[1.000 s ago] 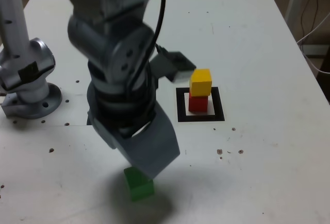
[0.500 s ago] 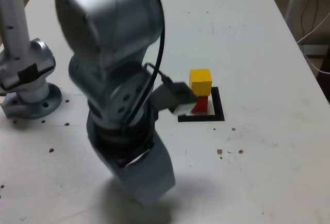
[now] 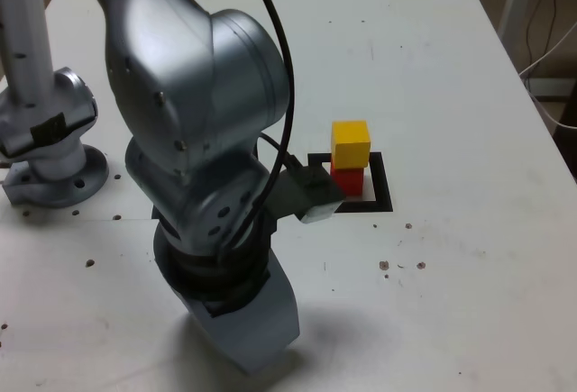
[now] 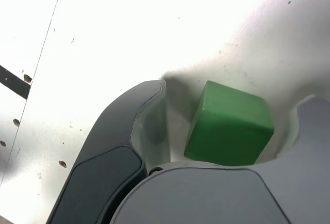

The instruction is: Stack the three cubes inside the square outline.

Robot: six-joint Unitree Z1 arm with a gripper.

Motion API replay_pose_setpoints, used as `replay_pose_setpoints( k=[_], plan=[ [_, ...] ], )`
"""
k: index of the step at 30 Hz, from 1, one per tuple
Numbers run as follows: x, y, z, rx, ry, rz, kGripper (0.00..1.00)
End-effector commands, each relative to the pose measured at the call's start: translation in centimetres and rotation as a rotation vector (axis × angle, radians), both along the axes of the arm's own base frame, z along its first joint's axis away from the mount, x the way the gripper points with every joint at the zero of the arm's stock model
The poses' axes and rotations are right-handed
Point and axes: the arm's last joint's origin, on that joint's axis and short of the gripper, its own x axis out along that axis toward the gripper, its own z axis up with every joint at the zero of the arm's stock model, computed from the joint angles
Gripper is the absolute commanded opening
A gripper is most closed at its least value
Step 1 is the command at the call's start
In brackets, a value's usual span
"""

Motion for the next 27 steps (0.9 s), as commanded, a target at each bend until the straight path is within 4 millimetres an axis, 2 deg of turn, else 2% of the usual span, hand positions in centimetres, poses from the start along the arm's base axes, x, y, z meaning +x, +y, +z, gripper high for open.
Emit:
replay_pose_setpoints(
  k=[1, 6, 27],
  plan=[
    [0.04, -0.07, 0.04, 0.003, -0.007, -0.002, 0.35],
    [0.06, -0.08, 0.04, 0.004, -0.01, -0.003, 0.28],
    [0.12, -0.14, 0.65, -0.003, 0.004, 0.002, 0.28]
  ],
)
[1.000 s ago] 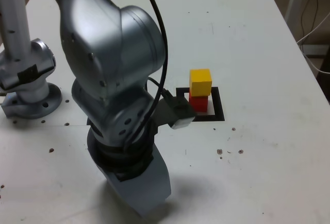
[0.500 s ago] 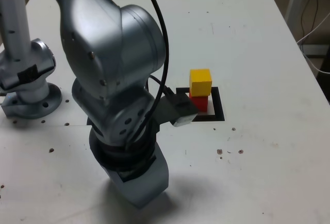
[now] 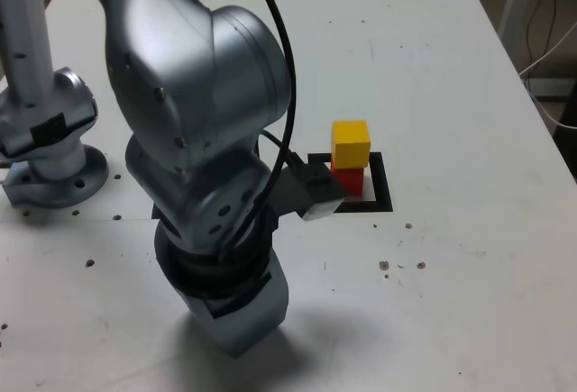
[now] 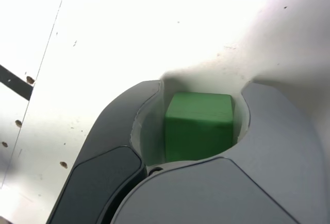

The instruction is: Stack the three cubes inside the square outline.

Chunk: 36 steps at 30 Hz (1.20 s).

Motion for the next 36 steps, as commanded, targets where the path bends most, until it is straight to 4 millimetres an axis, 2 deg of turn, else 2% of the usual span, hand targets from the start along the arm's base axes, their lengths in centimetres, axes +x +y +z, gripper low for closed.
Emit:
replay_pose_setpoints(
  k=[1, 6, 10, 16, 20, 28, 36],
  plan=[
    [0.1, 0.0, 0.5, -0.01, 0.006, 0.007, 0.28],
    [1.3, 0.8, 1.9, -0.048, 0.055, 0.045, 0.28],
    [2.6, 2.3, 4.1, -0.066, 0.063, 0.101, 0.28],
    [4.5, 5.9, 8.0, -0.054, 0.037, 0.24, 0.28],
    [5.5, 8.6, 9.8, -0.042, 0.019, 0.368, 0.28],
    [7.5, 12.5, 10.7, -0.057, -0.031, 0.618, 0.28],
    [9.0, 15.3, 11.2, -0.037, -0.101, 0.784, 0.28]
  ],
)
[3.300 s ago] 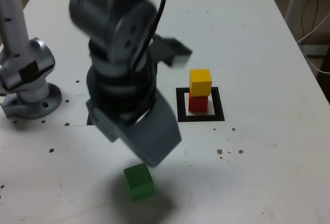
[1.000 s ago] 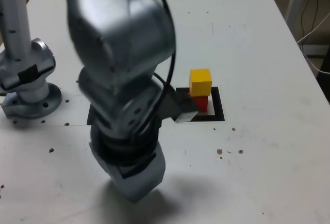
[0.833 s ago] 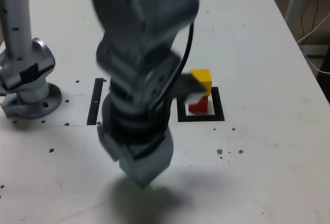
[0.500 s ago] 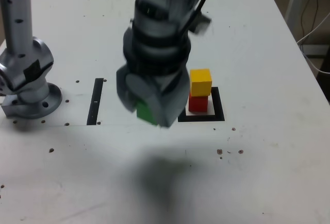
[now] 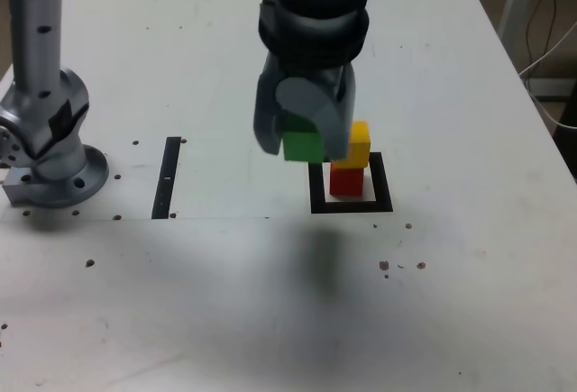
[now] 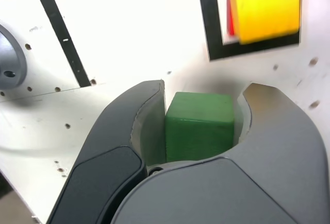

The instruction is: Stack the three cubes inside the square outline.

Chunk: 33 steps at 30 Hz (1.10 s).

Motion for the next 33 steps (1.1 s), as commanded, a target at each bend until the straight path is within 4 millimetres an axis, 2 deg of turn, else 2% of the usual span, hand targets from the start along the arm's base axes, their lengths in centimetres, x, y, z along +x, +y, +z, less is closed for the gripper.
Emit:
replay_pose_setpoints(
  k=[1, 6, 12, 21, 33],
  plan=[
    [0.3, 0.8, 0.4, 0.012, -0.025, 0.04, 0.28],
    [1.2, 2.1, 0.3, 0.037, -0.039, 0.088, 0.28],
    [2.5, 2.7, -0.4, 0.053, -0.035, 0.112, 0.28],
    [4.1, 2.8, -1.5, 0.06, -0.022, 0.124, 0.28],
    [4.8, 3.1, -2.1, 0.068, -0.02, 0.131, 0.28]
  ],
)
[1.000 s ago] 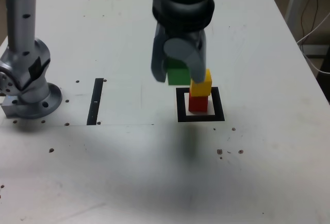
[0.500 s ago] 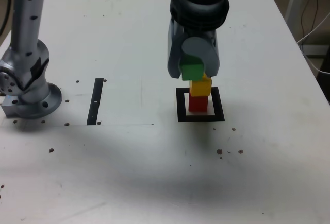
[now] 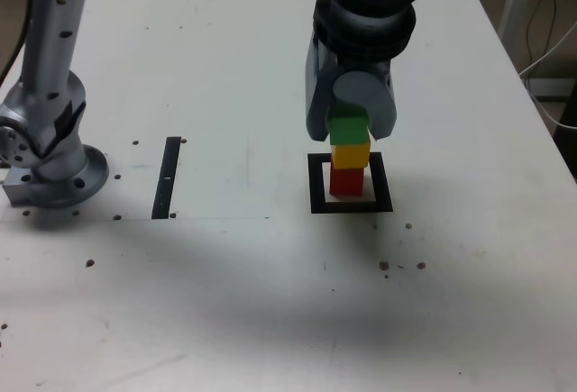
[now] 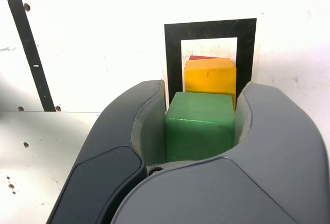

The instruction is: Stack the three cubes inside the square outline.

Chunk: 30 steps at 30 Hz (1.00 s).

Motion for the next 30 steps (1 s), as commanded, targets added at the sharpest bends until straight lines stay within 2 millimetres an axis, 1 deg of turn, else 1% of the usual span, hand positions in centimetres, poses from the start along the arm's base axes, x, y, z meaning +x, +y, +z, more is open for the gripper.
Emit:
replay_pose_setpoints(
  k=[1, 11, 13, 14, 15, 18, 20, 21, 22, 30],
  plan=[
    [0.28, 0.12, -0.22, 0.003, -0.001, 0.003, 0.28],
    [0.77, 0.45, -0.71, 0.007, 0.002, 0.013, 0.29],
    [0.84, 0.53, -0.78, 0.009, 0.003, 0.015, 0.32],
    [0.86, 0.57, -0.81, 0.01, 0.003, 0.015, 0.37],
    [0.87, 0.59, -0.84, 0.011, 0.004, 0.015, 0.45],
    [0.87, 0.64, -0.92, 0.013, 0.008, 0.014, 0.76],
    [0.88, 0.68, -0.99, 0.013, 0.012, 0.014, 0.95],
    [0.87, 0.69, -1.02, 0.013, 0.013, 0.014, 0.98],
    [0.87, 0.71, -1.04, 0.014, 0.014, 0.015, 0.99],
    [0.67, 0.83, -0.79, 0.015, 0.01, 0.016, 0.99]
  ],
)
